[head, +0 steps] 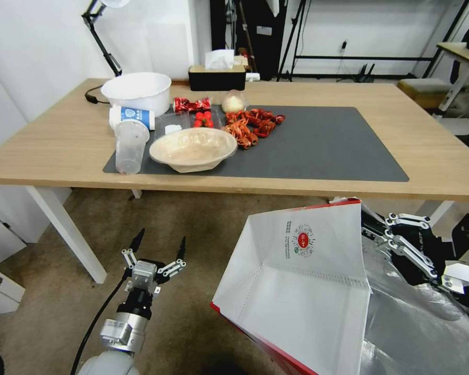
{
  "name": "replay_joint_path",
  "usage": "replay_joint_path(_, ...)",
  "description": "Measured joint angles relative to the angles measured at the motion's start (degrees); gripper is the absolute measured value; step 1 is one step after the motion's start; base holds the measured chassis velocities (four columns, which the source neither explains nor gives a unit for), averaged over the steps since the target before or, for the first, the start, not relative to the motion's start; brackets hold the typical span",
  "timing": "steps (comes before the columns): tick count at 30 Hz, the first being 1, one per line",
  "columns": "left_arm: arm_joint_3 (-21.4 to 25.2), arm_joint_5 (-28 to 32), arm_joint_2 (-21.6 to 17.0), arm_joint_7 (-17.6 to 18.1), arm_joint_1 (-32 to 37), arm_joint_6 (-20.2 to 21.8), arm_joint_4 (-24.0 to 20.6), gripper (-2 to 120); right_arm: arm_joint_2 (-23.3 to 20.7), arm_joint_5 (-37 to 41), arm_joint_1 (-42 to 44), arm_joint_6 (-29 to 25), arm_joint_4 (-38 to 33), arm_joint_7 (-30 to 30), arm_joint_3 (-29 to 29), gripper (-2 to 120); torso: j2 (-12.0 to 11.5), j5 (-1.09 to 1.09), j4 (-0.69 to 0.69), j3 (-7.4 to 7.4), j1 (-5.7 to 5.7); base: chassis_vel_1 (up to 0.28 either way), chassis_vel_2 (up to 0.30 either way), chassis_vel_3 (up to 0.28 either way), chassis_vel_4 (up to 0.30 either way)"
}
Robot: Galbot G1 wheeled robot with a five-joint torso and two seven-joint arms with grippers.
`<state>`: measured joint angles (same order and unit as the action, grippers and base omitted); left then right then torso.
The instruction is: Pick up the food delivery bag from the floor and place it on the table.
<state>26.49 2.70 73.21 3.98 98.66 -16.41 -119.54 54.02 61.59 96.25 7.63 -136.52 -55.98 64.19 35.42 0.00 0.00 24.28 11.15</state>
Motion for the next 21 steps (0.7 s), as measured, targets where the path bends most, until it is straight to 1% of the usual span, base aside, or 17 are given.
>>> replay_joint_path(3, 0.04, 0.0, -0.04, 0.04, 0.09, 0.0, -0.16, 100, 0.01, 0.2, 0.03, 0.08, -0.07, -0.8, 0.07, 0, 0.99, 0.0, 0.0, 0.57, 0.42, 0.0, 0.0, 0.0, 0.0)
replay_joint_path(9, 0.1, 0.0, -0.04, 0.06, 0.21, 0.0, -0.42, 100, -0.01, 0.52, 0.03, 0.25, -0.1, -1.47, 0.37, 0, 2.16, 0.0, 0.0, 1.27, 0.9, 0.0, 0.0, 0.0, 0.0)
replay_joint_path(12, 0.15, -0.04, -0.04, 0.06, 0.28, 0.01, -0.68, 100, -0.04, 0.82, 0.05, 0.33, -0.12, -1.74, 0.75, 0, 3.28, 0.0, 0.0, 1.94, 1.35, 0.0, 0.0, 0.0, 0.0)
replay_joint_path(15, 0.17, -0.06, -0.01, 0.07, 0.3, 0.02, -0.72, 100, -0.02, 0.89, 0.07, 0.34, -0.13, -1.8, 0.83, 0, 3.67, 0.0, 0.0, 2.17, 1.51, 0.0, 0.0, 0.0, 0.0)
replay_joint_path(18, 0.2, -0.19, 0.14, 0.1, 0.48, 0.07, -0.95, 100, -0.06, 1.09, 0.02, 0.36, -0.21, -1.81, 0.91, 0, 5.21, 0.0, 0.0, 3.1, 2.12, 0.0, 0.0, 0.0, 0.0)
replay_joint_path(19, 0.2, -0.19, 0.14, 0.1, 0.48, 0.07, -0.95, 100, -0.06, 1.09, 0.02, 0.36, -0.21, -1.81, 0.91, 0, 5.21, 0.0, 0.0, 3.1, 2.12, 0.0, 0.0, 0.0, 0.0)
replay_joint_path(21, 0.24, -0.29, 0.17, 0.1, 0.6, 0.07, -1.0, 100, 0.0, 1.13, 0.02, 0.36, -0.31, -1.77, 0.92, 0, 6.06, 0.0, 0.0, 3.59, 2.47, 0.0, 0.0, 0.0, 0.0)
